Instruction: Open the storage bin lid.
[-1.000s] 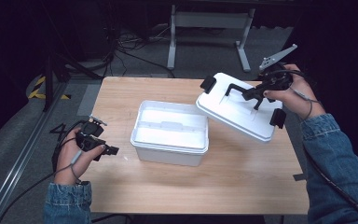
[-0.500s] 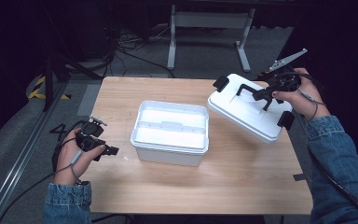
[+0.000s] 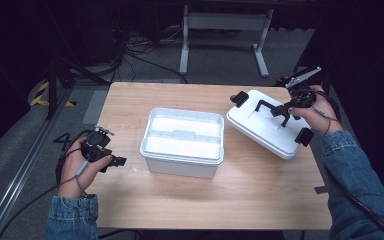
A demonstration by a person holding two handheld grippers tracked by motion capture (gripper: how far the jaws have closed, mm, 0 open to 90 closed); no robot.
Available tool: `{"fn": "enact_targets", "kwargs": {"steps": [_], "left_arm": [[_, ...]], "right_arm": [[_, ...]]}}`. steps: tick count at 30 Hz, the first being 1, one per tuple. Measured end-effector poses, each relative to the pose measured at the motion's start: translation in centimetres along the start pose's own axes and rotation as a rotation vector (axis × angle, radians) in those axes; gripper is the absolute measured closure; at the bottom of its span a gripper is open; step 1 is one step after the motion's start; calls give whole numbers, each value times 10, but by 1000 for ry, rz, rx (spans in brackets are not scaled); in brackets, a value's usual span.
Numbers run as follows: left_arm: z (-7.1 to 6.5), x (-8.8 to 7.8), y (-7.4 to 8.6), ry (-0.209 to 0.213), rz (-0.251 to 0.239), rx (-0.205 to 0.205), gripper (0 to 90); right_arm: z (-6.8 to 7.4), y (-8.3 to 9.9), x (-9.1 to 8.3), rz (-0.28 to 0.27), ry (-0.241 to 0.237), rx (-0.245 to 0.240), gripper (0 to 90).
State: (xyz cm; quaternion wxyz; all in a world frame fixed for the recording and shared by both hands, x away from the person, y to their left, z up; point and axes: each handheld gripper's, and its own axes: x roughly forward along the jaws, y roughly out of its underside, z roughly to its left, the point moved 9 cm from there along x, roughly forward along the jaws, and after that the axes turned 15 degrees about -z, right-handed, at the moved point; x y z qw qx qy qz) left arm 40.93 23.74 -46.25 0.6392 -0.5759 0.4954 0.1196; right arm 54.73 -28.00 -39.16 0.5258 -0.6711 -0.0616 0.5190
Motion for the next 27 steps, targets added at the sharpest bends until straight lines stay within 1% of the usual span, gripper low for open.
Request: {"fn": "enact_targets", "kwargs": {"steps": [2, 3, 6, 7, 8, 10, 11, 15, 16, 17, 20, 21, 23, 24, 27], "left_arm": [[0, 0, 0, 0, 0, 0, 325], [0, 0, 0, 0, 2, -1, 323], [0, 1, 1, -1, 7, 5, 322], [0, 1, 1, -1, 7, 5, 321], [0, 1, 1, -1, 8, 7, 321], [0, 1, 1, -1, 9, 6, 321], [0, 1, 1, -1, 11, 10, 320], [0, 3, 1, -3, 10, 6, 320], [0, 3, 1, -3, 10, 6, 320], [0, 3, 1, -2, 13, 8, 320], [0, 3, 1, 1, 14, 8, 320], [0, 3, 1, 2, 16, 10, 320], [0, 3, 2, 1, 21, 8, 320], [-1, 4, 2, 3, 25, 5, 320], [-1, 4, 2, 3, 29, 9, 320]], "right_arm": [[-1, 3, 3, 2, 1, 2, 842], [-2, 9, 8, 5, -1, 4, 842], [-5, 16, 14, 9, 2, 13, 843], [-5, 16, 14, 9, 2, 13, 843], [-7, 22, 18, 12, 3, 25, 843], [-8, 25, 19, 13, 3, 29, 842], [-10, 31, 24, 15, 8, 37, 842], [-12, 41, 31, 19, 8, 48, 842], [-12, 41, 31, 19, 8, 48, 842], [-13, 47, 34, 26, 8, 57, 843], [-16, 55, 39, 33, 14, 71, 843], [-16, 55, 39, 33, 14, 71, 843], [-17, 61, 42, 35, 12, 82, 842], [-17, 65, 45, 38, 7, 81, 842], [-17, 71, 50, 42, 7, 85, 842]]}}
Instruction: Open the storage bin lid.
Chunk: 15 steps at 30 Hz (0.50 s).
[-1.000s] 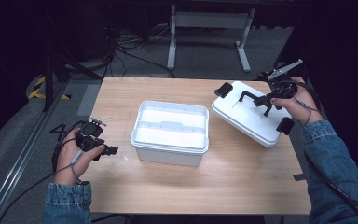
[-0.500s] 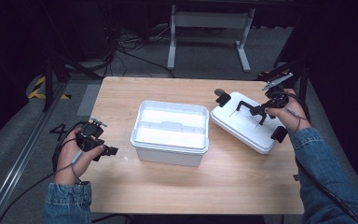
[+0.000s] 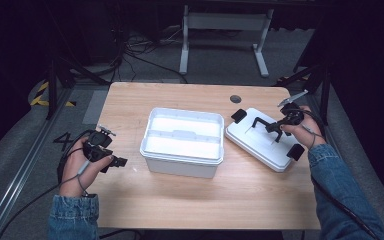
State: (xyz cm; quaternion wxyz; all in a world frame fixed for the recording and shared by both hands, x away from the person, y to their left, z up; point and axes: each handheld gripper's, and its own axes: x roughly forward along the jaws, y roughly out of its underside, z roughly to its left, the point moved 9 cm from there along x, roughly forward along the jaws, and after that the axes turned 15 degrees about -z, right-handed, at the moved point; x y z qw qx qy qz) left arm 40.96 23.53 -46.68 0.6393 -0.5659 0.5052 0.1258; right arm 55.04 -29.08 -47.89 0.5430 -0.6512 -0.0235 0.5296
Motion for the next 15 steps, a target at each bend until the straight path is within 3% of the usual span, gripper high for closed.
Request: {"fn": "enact_targets", "kwargs": {"steps": [8, 13, 15], "left_arm": [[1, 1, 1, -5, 10, -5, 320], [1, 1, 1, 0, 12, 1, 320], [1, 2, 0, -2, 13, 4, 320]], "right_arm": [[0, 7, 6, -1, -12, 22, 842], [-4, 12, 9, 6, -16, 75, 824], [-7, 8, 7, -33, 3, 100, 719]]}}
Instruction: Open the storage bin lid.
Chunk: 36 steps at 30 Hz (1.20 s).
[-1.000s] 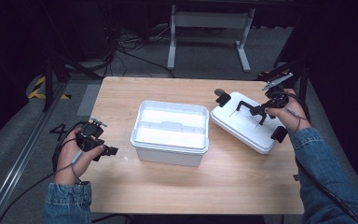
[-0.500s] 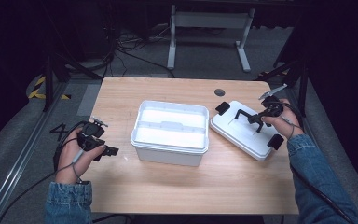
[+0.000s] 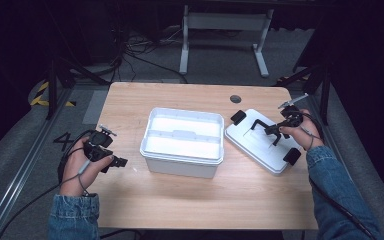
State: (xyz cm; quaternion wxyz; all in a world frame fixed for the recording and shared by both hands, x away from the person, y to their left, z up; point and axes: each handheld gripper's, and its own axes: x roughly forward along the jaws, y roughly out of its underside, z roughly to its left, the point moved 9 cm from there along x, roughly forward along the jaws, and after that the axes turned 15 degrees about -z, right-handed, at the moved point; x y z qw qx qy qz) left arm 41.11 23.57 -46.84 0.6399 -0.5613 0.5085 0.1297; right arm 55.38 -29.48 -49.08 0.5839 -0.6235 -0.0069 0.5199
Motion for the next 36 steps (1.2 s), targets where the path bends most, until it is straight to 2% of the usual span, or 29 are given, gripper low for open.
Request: {"fn": "enact_targets", "kwargs": {"steps": [1, 2, 5, 7, 14, 15, 24, 25, 26, 28, 36], "left_arm": [[0, 0, 0, 0, 0, 0, 319], [0, 1, -1, 1, 1, 5, 319], [-1, 2, -2, 4, 3, 7, 318], [-3, 4, -4, 11, 2, 7, 316], [-5, 5, -6, 12, 5, 17, 315], [-5, 5, -6, 12, 3, 12, 315], [-5, 2, -3, 4, 3, 15, 313], [-5, 2, -3, 4, 3, 15, 313], [-5, 2, -2, 5, 7, 16, 313], [-6, 3, -2, 4, 3, 18, 312], [-10, 5, -5, 2, -6, 21, 306]], "right_arm": [[0, 0, 0, 0, 0, 0, 719], [-4, -4, -3, -25, 22, -24, 644], [-5, -8, -8, -40, 38, -33, 612], [-6, -14, -17, -68, 59, -47, 570], [4, -25, -37, -108, 79, -99, 551], [11, -28, -44, -115, 76, -129, 550], [53, -31, -63, -134, 6, -191, 549], [53, -31, -63, -134, 6, -191, 549], [63, -30, -66, -134, -8, -209, 549], [73, -27, -69, -134, -23, -227, 549], [110, -16, -77, -140, -88, -250, 549]]}}
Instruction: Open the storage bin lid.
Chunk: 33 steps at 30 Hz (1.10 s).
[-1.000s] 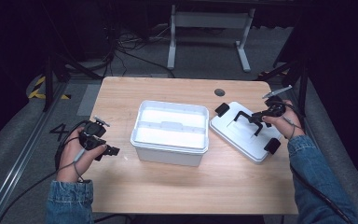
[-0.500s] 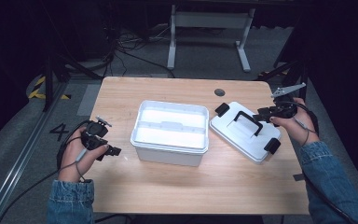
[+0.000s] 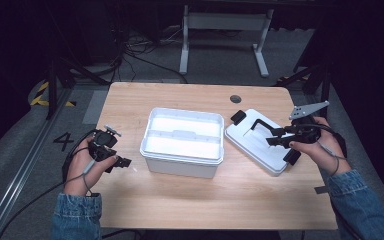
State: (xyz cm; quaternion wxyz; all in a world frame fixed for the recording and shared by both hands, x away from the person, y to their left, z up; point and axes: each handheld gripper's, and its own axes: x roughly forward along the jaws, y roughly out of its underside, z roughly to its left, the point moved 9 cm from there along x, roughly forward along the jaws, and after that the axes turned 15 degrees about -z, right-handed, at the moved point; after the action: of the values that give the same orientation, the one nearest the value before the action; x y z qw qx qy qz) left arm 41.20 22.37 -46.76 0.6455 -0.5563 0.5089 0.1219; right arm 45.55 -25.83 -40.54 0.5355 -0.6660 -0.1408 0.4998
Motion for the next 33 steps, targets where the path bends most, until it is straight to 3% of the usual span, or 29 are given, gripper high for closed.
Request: {"fn": "enact_targets", "kwargs": {"steps": [15, 23, 33], "left_arm": [[2, 3, -6, -5, 9, -14, 307], [2, 6, -4, -4, 15, -20, 301], [3, 11, 0, -37, 6, -1, 273]], "right_arm": [[51, 25, 6, 30, -73, -1, 543], [66, 38, 15, 26, -90, -2, 543], [84, 59, 35, 10, -124, -1, 543]]}}
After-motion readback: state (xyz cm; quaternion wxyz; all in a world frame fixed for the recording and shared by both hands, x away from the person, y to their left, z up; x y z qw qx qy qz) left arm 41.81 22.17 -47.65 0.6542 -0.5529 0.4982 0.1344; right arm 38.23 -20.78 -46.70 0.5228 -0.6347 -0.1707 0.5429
